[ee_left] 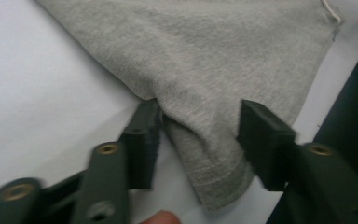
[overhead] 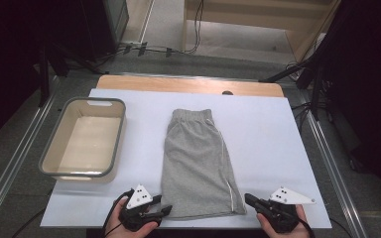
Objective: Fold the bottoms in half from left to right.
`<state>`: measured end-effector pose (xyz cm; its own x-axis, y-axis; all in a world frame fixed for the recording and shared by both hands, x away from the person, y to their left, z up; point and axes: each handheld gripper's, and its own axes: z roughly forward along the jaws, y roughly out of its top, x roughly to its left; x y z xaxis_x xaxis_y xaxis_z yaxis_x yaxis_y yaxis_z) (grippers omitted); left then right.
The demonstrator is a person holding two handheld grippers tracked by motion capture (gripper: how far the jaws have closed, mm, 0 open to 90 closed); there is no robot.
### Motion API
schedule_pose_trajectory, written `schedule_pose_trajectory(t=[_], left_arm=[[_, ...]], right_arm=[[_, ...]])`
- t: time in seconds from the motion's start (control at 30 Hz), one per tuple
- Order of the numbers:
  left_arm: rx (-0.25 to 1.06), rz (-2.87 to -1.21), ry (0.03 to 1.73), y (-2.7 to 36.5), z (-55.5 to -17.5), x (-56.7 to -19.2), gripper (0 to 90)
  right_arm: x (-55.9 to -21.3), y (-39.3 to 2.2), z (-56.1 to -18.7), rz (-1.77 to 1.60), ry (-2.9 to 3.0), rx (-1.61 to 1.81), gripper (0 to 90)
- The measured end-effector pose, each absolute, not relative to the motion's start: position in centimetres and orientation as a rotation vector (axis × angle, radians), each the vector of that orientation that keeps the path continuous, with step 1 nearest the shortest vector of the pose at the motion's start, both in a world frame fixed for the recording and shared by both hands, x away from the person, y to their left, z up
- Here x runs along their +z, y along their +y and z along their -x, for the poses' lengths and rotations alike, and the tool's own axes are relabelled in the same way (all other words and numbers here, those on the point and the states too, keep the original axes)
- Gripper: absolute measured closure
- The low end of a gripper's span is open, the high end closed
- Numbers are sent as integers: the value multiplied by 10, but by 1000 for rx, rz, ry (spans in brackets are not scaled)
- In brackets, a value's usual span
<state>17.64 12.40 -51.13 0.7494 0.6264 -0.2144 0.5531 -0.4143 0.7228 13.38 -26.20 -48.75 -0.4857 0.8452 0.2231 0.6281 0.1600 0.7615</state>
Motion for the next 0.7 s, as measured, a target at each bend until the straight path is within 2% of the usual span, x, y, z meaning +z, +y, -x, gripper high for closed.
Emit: schedule_pose_trajectory(t=[0.03,0.1,0.2,0.3,0.4,0.63,0.7], left_arm=[[106,-2114,884,124,-176,-511,618],[84,-2118,883,125,-178,-512,708],[67,-2123,880,126,-179,-512,823],[62,-2137,856,127,-179,-508,863],[63,-2130,843,134,-178,-502,868],[75,-2159,843,155,-175,-495,870],[71,-2169,841,155,-176,-497,869]], right_arm=[[-488,-261,-134,-1420,2181,1248,860],[-491,-257,-136,-1413,2202,1266,719],[-498,-247,-142,-1409,2251,1246,577],[-507,-235,-148,-1404,2303,1191,541],[-515,-226,-152,-1436,2313,1132,553],[-517,-211,-148,-1381,2381,1129,813],[-516,-210,-148,-1368,2398,1136,839]])
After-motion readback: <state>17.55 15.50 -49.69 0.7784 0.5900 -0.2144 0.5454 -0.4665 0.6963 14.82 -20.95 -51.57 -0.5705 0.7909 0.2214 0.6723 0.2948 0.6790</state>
